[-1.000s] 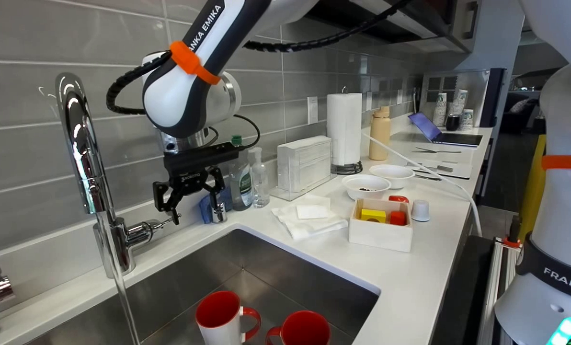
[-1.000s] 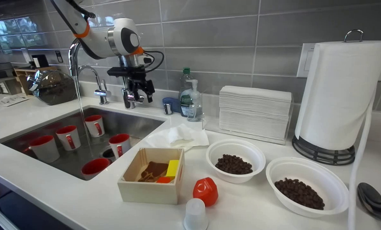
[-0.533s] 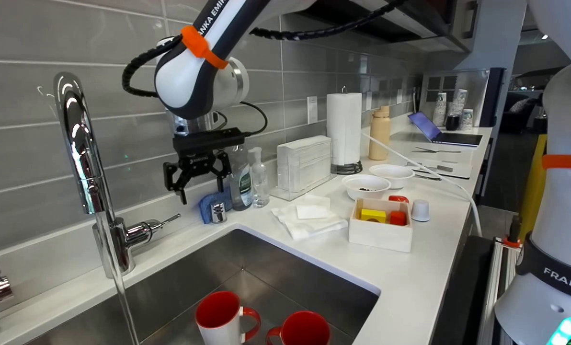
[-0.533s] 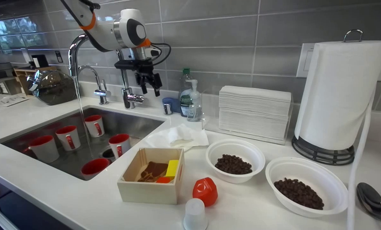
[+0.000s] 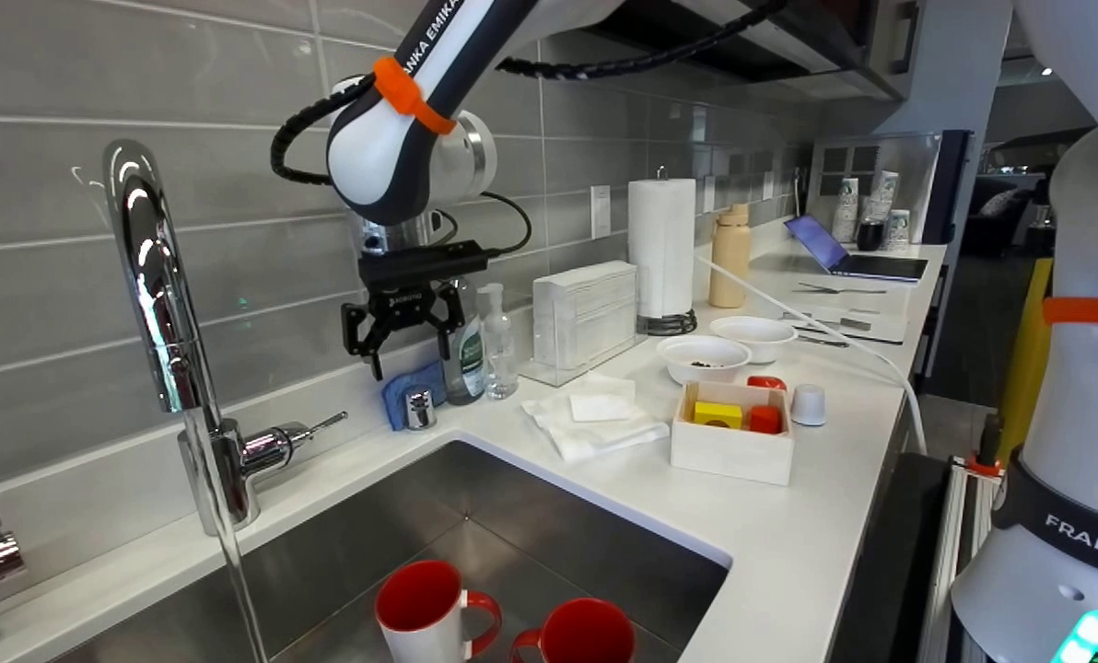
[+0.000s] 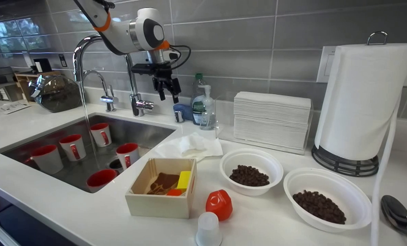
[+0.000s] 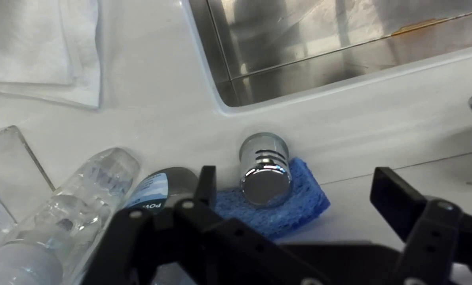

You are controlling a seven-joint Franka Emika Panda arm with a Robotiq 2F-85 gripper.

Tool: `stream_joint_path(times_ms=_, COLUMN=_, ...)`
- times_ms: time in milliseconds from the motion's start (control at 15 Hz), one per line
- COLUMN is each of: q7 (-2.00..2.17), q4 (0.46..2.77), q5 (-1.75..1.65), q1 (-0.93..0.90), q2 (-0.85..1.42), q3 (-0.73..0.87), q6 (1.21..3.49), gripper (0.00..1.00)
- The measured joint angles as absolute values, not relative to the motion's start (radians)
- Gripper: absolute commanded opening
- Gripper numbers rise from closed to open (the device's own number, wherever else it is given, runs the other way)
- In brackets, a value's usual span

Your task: Open and close the tap

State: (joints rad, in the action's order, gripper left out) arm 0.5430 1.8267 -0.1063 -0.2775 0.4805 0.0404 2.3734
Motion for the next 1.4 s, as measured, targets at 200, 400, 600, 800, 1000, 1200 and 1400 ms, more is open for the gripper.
stream_joint_path(times_ms=200, q7=0.543, q4=1.832, q5=-0.106, q1=-0.284, q2=0.492, q3=0.024, q6=2.373, gripper=1.00)
stream_joint_path(times_ms=400, q7=0.543, q4=1.833, q5=-0.106, q1=-0.294, q2=0.503, q3=0.018, q6=2.373, gripper=1.00)
stream_joint_path(times_ms=600, q7=0.543, q4=1.833, q5=-0.109, q1=-0.300, q2=0.510, q3=0.018, q6=2.373, gripper=1.00)
stream_joint_path(times_ms=800, q7=0.543, q4=1.832, q5=-0.112, q1=-0.304, q2=0.517, q3=0.018, q6=2.373, gripper=1.00)
stream_joint_path(times_ms=1000, q7=0.543, q4=1.832, q5=-0.112, q1=-0.309, q2=0.522, q3=0.016, q6=2.373, gripper=1.00)
stream_joint_path(times_ms=1200, q7=0.543, q4=1.831, q5=-0.112, q1=-0.313, q2=0.524, q3=0.011, q6=2.373, gripper=1.00)
stream_joint_path(times_ms=1400, q7=0.543, q4=1.829, q5=-0.112, q1=-0.320, q2=0.524, q3=0.005, q6=2.373, gripper=1.00)
